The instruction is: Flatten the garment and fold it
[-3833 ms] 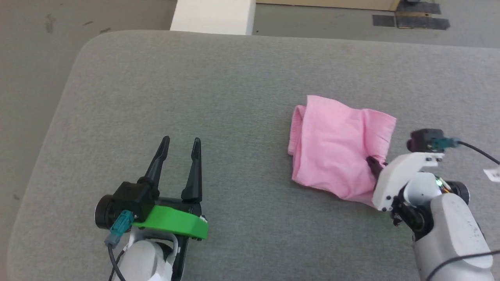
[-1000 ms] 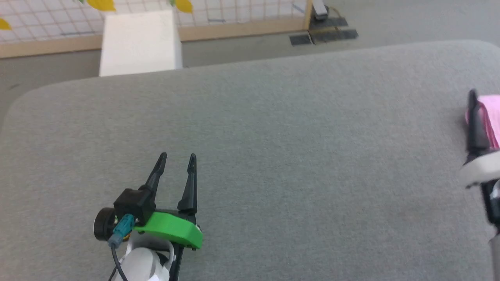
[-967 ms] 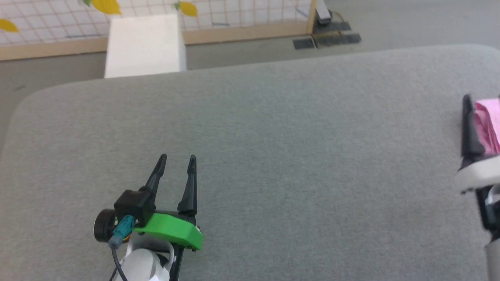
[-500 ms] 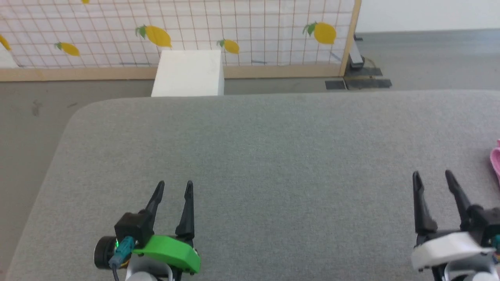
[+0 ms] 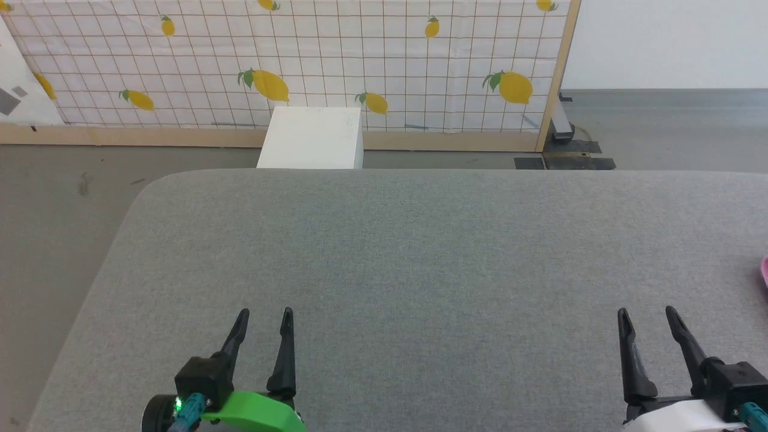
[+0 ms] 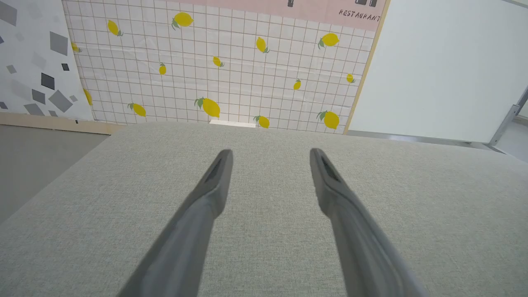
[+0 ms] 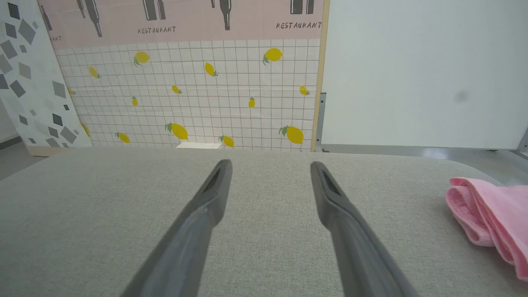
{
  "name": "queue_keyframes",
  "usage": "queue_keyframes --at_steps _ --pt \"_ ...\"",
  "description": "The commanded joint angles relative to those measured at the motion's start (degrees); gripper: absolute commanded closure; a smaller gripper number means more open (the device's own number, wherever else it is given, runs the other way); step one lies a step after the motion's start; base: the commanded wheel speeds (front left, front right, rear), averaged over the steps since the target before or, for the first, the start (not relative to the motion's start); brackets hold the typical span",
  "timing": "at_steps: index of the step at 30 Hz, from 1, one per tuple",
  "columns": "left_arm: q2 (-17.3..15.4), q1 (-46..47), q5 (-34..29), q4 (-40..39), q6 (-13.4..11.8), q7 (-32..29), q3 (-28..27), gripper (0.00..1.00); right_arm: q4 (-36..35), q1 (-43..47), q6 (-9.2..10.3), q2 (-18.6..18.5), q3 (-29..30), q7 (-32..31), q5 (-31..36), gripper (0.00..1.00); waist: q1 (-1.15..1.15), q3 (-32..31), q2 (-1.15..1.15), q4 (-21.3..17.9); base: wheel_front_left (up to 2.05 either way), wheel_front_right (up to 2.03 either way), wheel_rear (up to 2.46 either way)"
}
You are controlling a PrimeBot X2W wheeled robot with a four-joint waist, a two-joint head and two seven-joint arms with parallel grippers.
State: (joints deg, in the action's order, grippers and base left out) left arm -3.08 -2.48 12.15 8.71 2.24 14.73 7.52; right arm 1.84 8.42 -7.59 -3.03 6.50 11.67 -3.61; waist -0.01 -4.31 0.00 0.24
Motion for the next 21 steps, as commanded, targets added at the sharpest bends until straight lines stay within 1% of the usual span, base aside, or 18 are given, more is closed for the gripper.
queue_keyframes --at_steps 1,7,12,13,21 --pt "0.2 -1.0 0.0 -0.4 -0.5 0.3 0.0 0.0 0.3 0.7 0.1 0.1 -0.3 0.4 -0.3 0.0 0.01 0.0 0.0 0.0 0.0 0.0 0.0" --pt "0.2 -1.4 0.2 -0.8 -1.5 0.3 0.5 0.0 1.0 0.7 0.1 0.1 -0.7 0.5 -0.6 0.0 0.01 -0.2 0.0 0.0 0.0 0.0 0.0" --pt "0.2 -1.3 0.5 -0.7 -1.7 0.3 0.8 0.0 1.2 0.5 0.1 0.1 -0.8 0.5 -1.1 0.0 0.01 -0.2 0.0 -0.1 0.0 0.0 0.0" --pt "0.0 -0.5 0.4 -0.5 -1.3 0.0 0.8 1.0 1.1 0.0 0.0 0.0 -0.8 0.2 -0.8 1.0 0.01 -0.2 0.0 -0.1 0.0 0.0 0.0" --pt "0.0 -0.5 0.4 -0.4 -1.3 0.0 0.7 1.0 1.1 0.0 0.0 0.0 -0.7 0.1 -0.8 1.0 0.01 -0.2 0.0 -0.1 0.0 0.0 0.0"
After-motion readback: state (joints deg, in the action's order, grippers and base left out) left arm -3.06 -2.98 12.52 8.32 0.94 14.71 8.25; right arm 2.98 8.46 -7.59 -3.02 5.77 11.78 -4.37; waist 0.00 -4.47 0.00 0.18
